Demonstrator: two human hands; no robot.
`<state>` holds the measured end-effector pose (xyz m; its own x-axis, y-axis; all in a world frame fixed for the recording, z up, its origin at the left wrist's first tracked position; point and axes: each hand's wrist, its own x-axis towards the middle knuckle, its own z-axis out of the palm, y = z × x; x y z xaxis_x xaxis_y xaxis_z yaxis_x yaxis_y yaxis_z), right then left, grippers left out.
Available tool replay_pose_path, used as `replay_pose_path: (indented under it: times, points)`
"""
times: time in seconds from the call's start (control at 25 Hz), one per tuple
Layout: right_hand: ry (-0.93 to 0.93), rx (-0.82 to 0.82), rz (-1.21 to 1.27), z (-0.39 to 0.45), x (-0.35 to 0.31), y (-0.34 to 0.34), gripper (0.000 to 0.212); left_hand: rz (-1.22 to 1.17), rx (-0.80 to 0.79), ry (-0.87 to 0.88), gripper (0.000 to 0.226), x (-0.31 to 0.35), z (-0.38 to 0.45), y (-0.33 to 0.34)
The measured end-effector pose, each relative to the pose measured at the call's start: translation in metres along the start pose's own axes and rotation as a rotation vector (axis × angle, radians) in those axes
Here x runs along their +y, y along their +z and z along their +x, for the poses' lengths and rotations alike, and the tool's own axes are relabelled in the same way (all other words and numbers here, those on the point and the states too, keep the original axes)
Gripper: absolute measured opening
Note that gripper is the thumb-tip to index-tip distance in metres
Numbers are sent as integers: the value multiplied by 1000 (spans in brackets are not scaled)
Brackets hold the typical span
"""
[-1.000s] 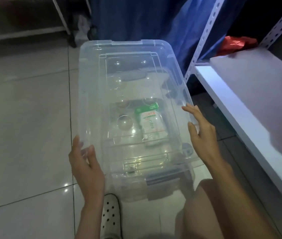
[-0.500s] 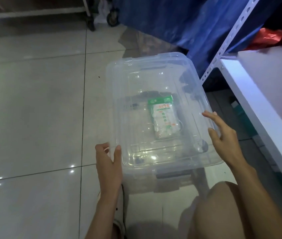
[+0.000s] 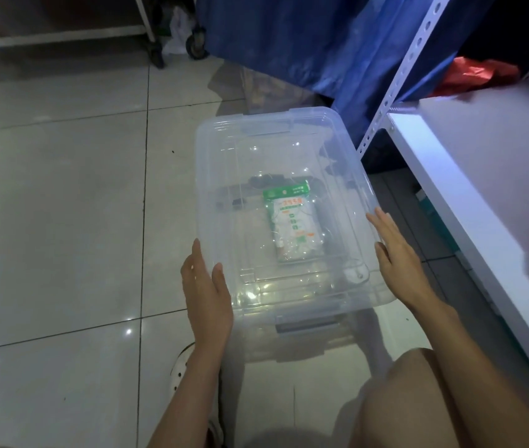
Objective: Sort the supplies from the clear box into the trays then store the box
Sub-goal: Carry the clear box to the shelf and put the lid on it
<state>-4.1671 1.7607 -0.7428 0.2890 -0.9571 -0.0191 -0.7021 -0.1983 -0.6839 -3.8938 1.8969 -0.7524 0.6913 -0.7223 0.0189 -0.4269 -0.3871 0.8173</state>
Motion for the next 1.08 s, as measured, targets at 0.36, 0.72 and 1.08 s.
replay_pose_path:
  times: [0.36,0.72,1.08]
  points:
    - [-22,25,-47,3,6,7,53,78,56,131,48,-7,-5,3]
    - [-170,55,-160,-8,-3,3,41,404,-113,401,47,1,-1,-10]
    - [-534,-333,-504,-51,-14,23,86,676,-424,843,57,9,-46,22]
